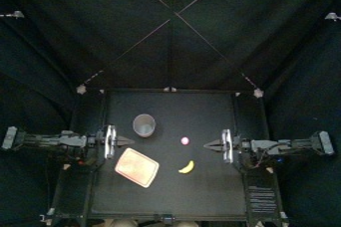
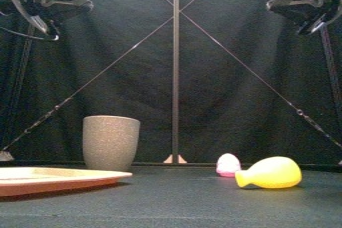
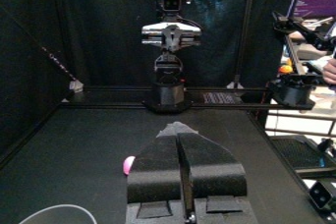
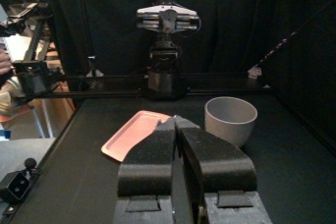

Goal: Pick the banana then place it on the pink plate
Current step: Pick the banana

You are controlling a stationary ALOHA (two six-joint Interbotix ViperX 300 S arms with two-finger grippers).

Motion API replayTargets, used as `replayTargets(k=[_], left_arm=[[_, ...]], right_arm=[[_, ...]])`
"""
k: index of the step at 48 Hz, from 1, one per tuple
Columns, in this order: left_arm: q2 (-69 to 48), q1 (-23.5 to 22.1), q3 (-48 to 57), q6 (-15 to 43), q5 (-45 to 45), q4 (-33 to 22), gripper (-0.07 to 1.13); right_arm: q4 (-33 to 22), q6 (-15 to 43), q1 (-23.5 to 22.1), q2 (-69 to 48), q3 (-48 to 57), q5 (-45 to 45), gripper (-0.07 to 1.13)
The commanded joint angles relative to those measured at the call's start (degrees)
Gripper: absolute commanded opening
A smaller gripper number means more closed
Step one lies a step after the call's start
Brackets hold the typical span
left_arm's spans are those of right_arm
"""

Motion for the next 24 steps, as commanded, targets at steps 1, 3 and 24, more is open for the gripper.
replayTargets(k=[1,3,24], left_arm=[[0.6,0.3,-1.0,0.1,-0.2,-0.1,0.04],[0.6,0.4,-0.9,0.1,-0.2,-0.1,0.03],[0.6,0.7,-0.6,0.2,-0.9,0.3,0.03]], right_arm=[[0.4,0.6,0.1,2.9,-1.1,0.4,0.05],[0.5,0.9,0.1,4.6,-1.4,1.3,0.05],[-0.4,1.1,3.4,30.3,-10.3,7.5,0.24]])
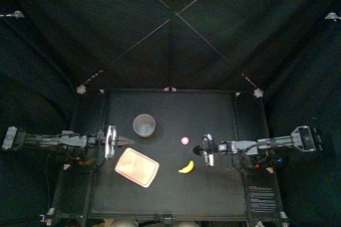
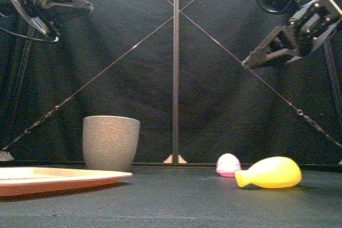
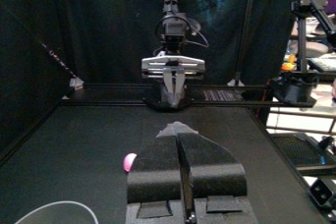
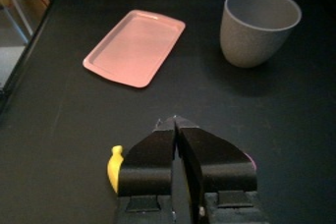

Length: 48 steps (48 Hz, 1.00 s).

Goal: Pick the banana then place it on the pink plate
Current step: Pick the banana

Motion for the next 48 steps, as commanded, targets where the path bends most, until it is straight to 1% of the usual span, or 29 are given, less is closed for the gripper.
replayTargets(k=[1,4,7,11,12,16,18,23,28,32,33,38,43,48], left_arm=[[0.3,0.1,-0.9,0.2,-1.1,0.3,0.03],[0.3,0.1,-0.9,0.2,-2.0,0.2,0.03],[0.3,0.1,-0.8,0.1,-3.3,0.2,0.03],[0.3,0.1,-0.4,0.2,-4.4,0.3,0.03],[0.3,0.2,-0.3,0.2,-4.6,0.3,0.03],[0.3,0.4,0.1,0.3,-4.9,0.3,0.03],[0.3,0.7,0.2,0.3,-4.9,0.3,0.03],[0.3,1.5,0.4,0.3,-4.9,0.3,0.03],[0.3,2.2,0.7,0.2,-4.9,0.2,0.03],[0.3,2.6,0.8,0.3,-4.9,0.1,0.03],[0.3,2.8,0.9,0.2,-4.9,0.1,0.03],[0.3,3.5,0.9,0.2,-4.9,0.0,0.03],[0.3,3.9,0.9,0.2,-4.9,0.0,0.03],[0.3,3.9,1.1,0.1,-4.9,0.0,0.03]], right_arm=[[0.4,-0.1,2.0,4.0,-2.6,-0.4,0.31],[1.4,0.0,2.8,5.8,-2.8,-1.1,0.45],[3.6,0.0,3.5,7.5,-2.9,-2.6,0.60],[8.0,-0.1,4.8,9.3,-3.4,-6.0,0.80],[9.7,-0.1,5.3,10.1,-3.6,-7.1,0.87],[12.7,-0.3,5.5,12.6,-4.4,-9.1,1.01],[14.4,-0.1,5.4,14.0,-4.8,-9.1,1.05],[15.5,-0.4,5.9,17.1,-6.3,-5.4,1.06],[13.8,-0.5,6.4,19.5,-9.8,5.2,1.05],[10.9,-0.4,7.1,20.7,-13.1,15.7,1.05],[9.6,-0.5,7.4,21.0,-14.4,19.7,1.05],[5.1,-0.5,8.3,22.5,-18.2,30.0,1.05],[-0.1,-0.3,8.8,24.9,-20.7,36.8,1.05],[-3.3,-0.4,8.8,27.3,-22.3,39.1,1.05]])
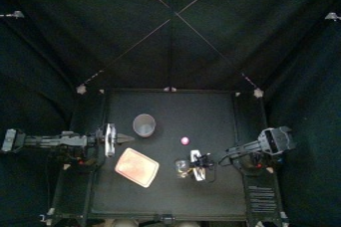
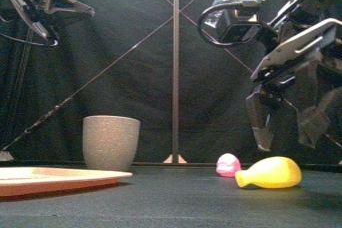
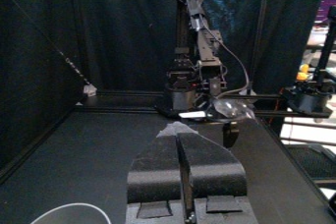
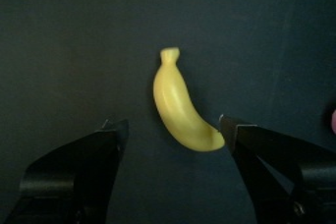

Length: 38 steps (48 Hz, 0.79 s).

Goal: Pick the banana then place it on the pink plate
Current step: Pick the banana

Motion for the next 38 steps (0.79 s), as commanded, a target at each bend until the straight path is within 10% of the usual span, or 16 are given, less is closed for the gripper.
replayTargets(k=[1,22,38], left_arm=[[0.3,0.2,-0.4,-0.1,-0.5,0.0,0.03],[0.3,0.3,1.2,-0.4,-0.6,0.0,0.03],[0.3,0.2,1.2,-0.4,-0.6,0.0,0.03]], right_arm=[[-2.9,0.2,0.1,1.0,-2.6,2.2,1.05],[-3.1,-0.4,0.0,6.4,-4.7,2.0,1.01],[-2.6,0.1,-0.1,6.2,-5.9,1.8,0.48]])
